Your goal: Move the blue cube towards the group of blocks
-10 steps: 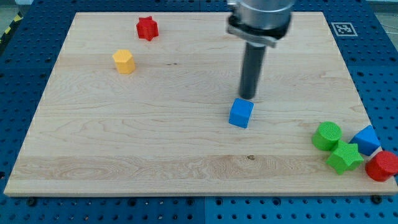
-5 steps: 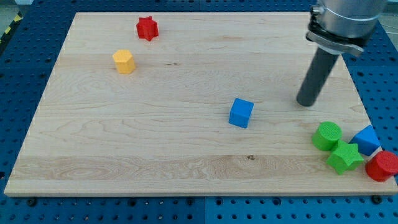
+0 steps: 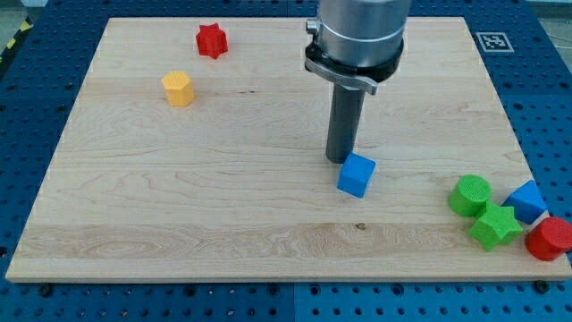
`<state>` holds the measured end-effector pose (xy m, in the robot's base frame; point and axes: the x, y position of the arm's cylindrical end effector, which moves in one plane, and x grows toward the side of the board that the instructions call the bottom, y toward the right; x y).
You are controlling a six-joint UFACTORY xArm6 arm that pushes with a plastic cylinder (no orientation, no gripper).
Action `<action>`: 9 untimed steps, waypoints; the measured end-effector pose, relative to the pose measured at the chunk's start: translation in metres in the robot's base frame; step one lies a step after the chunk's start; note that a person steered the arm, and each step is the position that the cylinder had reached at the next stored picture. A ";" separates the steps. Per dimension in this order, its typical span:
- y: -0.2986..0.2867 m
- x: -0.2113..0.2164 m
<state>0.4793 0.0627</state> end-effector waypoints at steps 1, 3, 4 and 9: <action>0.000 0.000; -0.029 0.020; -0.009 0.043; 0.023 0.072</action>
<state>0.5509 0.0858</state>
